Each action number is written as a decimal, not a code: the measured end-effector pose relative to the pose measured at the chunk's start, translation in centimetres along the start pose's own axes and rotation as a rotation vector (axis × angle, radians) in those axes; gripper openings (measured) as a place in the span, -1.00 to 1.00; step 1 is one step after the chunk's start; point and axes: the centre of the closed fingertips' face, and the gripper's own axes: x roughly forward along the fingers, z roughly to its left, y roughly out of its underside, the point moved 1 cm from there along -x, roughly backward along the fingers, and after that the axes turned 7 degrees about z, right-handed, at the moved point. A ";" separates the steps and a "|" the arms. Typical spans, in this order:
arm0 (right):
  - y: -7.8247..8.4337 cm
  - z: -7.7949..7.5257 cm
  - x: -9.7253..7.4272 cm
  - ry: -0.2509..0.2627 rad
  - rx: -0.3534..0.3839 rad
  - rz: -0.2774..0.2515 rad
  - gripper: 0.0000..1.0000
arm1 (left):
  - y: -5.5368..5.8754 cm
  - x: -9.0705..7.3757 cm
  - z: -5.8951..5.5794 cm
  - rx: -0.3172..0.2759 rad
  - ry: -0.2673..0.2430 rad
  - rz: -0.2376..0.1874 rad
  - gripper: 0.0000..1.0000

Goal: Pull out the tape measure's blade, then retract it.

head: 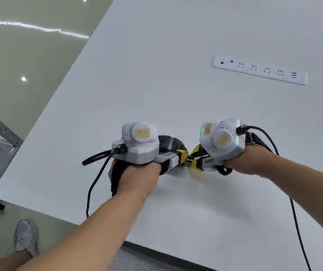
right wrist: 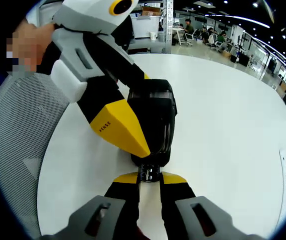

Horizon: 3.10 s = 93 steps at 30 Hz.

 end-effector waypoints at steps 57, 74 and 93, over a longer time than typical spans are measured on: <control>0.1 0.4 -2.8 0.116 0.221 -0.067 -0.29 | 0.9 -1.6 -0.7 0.076 0.027 0.006 0.46; 0.2 2.9 -7.2 0.159 0.378 -0.171 0.06 | 2.0 -5.7 -0.5 0.188 0.037 -0.044 0.63; 0.4 6.8 -12.6 0.224 0.499 -0.260 0.42 | 2.8 -9.9 -1.7 0.281 0.071 -0.058 0.95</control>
